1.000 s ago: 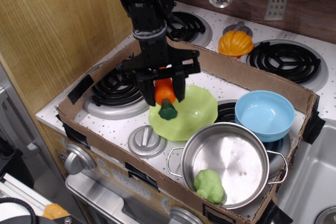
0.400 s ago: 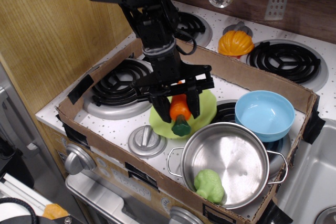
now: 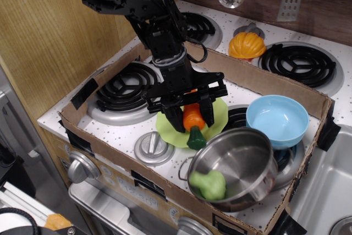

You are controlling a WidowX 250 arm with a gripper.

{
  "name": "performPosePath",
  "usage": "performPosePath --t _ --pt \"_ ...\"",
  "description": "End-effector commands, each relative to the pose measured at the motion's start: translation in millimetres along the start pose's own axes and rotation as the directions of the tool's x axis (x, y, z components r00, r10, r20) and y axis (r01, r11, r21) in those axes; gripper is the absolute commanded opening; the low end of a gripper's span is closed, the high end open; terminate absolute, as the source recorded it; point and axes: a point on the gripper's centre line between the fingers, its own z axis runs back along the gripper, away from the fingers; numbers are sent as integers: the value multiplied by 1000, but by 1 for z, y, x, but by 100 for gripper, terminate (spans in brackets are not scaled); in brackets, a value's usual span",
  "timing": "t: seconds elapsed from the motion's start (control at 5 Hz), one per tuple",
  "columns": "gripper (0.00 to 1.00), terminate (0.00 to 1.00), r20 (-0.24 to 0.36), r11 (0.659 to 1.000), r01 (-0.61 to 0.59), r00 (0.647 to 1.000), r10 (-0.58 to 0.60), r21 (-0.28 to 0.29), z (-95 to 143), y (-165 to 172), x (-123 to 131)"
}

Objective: Put carrot on plate

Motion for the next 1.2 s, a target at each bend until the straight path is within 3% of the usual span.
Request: performPosePath --t 0.0,0.4,0.8,1.0 --pt "100 0 20 999 18 1000 -19 31 24 -7 -2" --pt "100 0 57 990 -15 998 7 137 68 -19 -6" --pt "100 0 49 949 -73 997 60 308 127 -55 -8" --pt "100 0 57 938 -105 994 92 331 135 -65 -16"
